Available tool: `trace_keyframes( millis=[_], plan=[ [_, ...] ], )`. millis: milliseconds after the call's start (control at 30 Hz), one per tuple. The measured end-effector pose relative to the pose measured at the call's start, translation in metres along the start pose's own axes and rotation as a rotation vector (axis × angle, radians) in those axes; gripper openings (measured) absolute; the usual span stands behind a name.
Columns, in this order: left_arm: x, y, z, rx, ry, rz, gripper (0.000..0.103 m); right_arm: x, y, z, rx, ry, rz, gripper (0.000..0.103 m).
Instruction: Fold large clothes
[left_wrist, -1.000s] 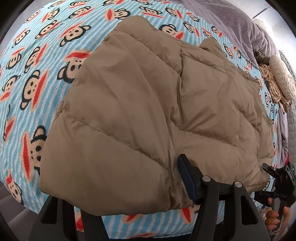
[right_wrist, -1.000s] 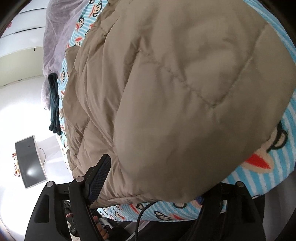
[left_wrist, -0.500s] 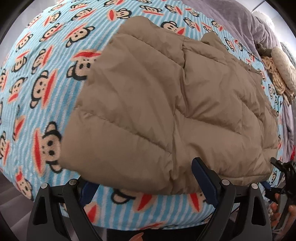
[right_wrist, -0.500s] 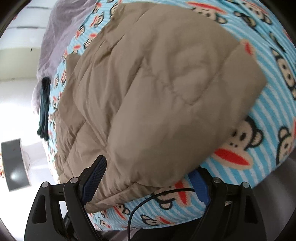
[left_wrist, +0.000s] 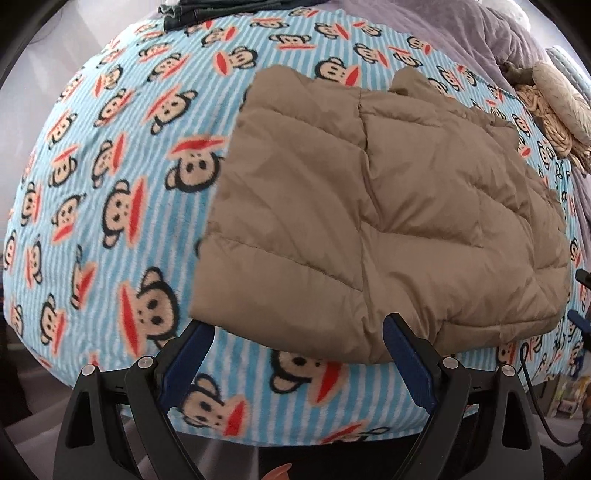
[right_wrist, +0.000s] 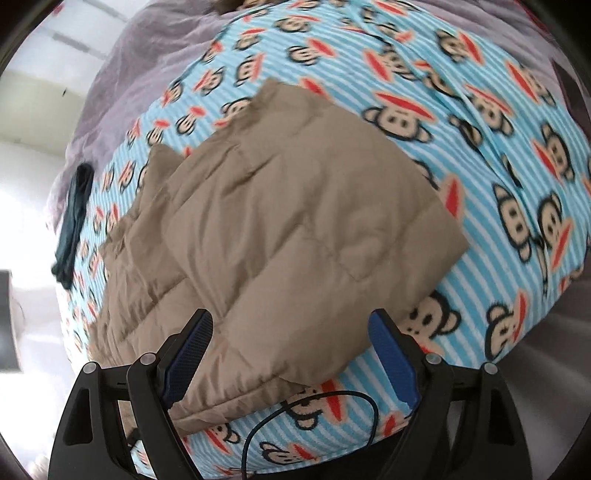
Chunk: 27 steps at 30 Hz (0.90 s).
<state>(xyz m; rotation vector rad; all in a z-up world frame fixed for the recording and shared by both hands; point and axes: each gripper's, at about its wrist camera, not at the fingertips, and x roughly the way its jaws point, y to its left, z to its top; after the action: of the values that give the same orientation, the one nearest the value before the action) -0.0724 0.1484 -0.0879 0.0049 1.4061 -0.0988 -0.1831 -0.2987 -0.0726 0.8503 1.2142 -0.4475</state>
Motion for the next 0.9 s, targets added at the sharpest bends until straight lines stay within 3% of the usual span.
trace_keyframes(
  millis=[233,367,467,533,600,733,867,900],
  plan=[
    [-0.015,0.005,0.010,0.026,-0.081,0.073,0.093,0.014,0.045,-0.004,-0.151,0.048,0.005,0.088],
    [-0.017,0.025,0.035,-0.004,-0.117,0.021,0.093,0.019,0.070,-0.008,-0.247,0.059,0.005,0.088],
    [0.001,0.041,0.062,0.010,-0.091,-0.053,0.093,0.025,0.087,-0.012,-0.307,0.080,0.005,0.088],
    [0.015,0.050,0.077,0.026,-0.081,-0.062,0.093,0.033,0.096,-0.012,-0.328,0.098,0.001,0.088],
    [0.032,0.057,0.093,0.044,-0.052,-0.131,0.093,0.040,0.104,-0.012,-0.344,0.113,-0.002,0.088],
    [0.071,0.065,0.119,0.064,0.056,-0.393,0.093,0.048,0.116,-0.016,-0.385,0.131,-0.019,0.088],
    [0.103,0.052,0.133,0.098,0.148,-0.592,0.093,0.057,0.121,-0.018,-0.401,0.157,-0.026,0.088],
    [0.109,0.048,0.135,0.107,0.161,-0.612,0.093,0.060,0.122,-0.018,-0.406,0.162,-0.028,0.088]
  ],
)
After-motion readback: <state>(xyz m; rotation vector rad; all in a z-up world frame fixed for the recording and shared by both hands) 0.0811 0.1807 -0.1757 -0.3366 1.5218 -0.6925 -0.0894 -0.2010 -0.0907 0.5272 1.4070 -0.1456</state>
